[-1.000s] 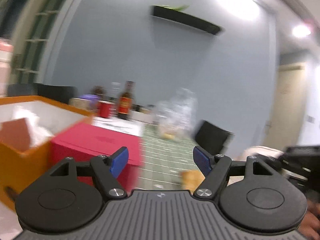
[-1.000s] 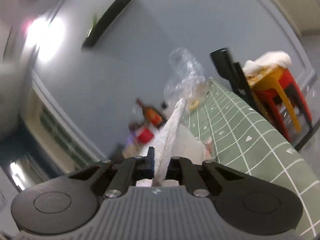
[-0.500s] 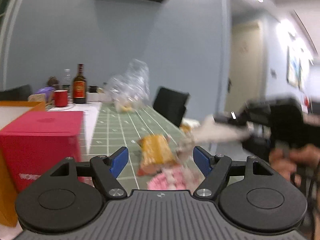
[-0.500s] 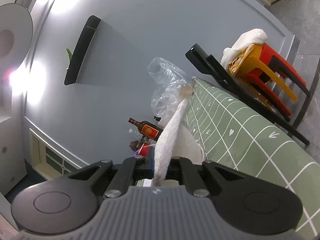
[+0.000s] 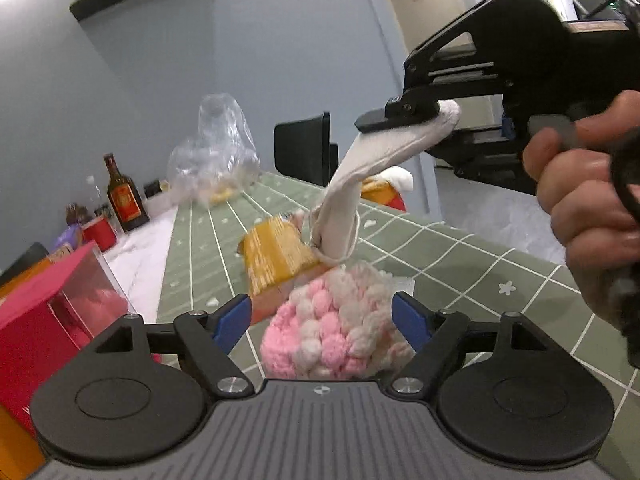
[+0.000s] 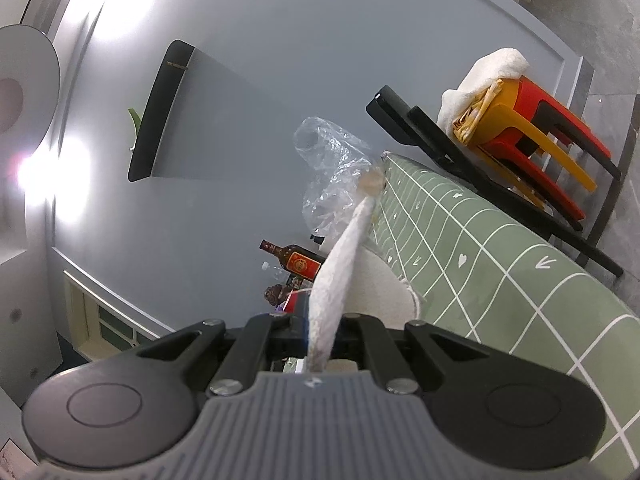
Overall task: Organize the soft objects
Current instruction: 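Grasp the pink-and-white crochet bundle with the left tool while the right holds the beige bag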
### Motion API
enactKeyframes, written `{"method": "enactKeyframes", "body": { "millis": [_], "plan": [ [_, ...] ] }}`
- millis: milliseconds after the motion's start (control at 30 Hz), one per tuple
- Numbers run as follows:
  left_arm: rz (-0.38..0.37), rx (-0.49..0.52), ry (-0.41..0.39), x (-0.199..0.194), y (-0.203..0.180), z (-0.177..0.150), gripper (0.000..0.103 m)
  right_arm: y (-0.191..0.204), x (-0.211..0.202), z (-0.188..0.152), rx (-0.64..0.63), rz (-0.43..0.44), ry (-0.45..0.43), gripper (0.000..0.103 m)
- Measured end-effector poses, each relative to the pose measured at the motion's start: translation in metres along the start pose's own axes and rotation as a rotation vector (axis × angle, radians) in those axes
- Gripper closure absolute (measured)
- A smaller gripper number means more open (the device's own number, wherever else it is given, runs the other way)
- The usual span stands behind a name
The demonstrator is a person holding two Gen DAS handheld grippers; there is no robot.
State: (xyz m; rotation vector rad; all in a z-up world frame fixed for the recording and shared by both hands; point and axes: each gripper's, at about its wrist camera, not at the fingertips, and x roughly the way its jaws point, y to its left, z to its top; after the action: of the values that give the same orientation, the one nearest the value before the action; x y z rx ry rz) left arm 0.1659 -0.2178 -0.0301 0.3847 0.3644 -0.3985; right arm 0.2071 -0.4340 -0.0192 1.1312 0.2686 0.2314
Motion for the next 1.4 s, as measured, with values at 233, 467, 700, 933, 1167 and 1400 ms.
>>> {"method": "enactKeyframes", "body": {
  "millis": [233,467,700,933,1167,1400],
  "plan": [
    [-0.076,-0.039,0.148,0.016,0.002,-0.004,0.006,-0.003,-0.001,0.001,0.034,0.091,0.000,0.100],
    [-0.100,-0.081,0.107,0.005,0.008,-0.009,0.045,-0.003,-0.004,0.001,0.047,0.085,-0.005,0.099],
    [-0.041,0.007,0.006,-0.013,-0.001,-0.005,0.073,0.000,-0.003,-0.001,0.029,0.066,0.001,0.099],
    [-0.008,-0.064,-0.057,-0.023,0.008,-0.001,0.080,0.002,-0.004,0.000,0.014,0.081,-0.002,0.099],
    [0.009,-0.250,-0.167,-0.041,0.037,0.006,0.096,0.001,-0.005,0.002,0.004,0.077,-0.003,0.099],
    [-0.017,-0.405,-0.151,-0.042,0.065,0.007,0.097,0.002,-0.005,0.002,-0.003,0.066,-0.002,0.099]
  ]
}}
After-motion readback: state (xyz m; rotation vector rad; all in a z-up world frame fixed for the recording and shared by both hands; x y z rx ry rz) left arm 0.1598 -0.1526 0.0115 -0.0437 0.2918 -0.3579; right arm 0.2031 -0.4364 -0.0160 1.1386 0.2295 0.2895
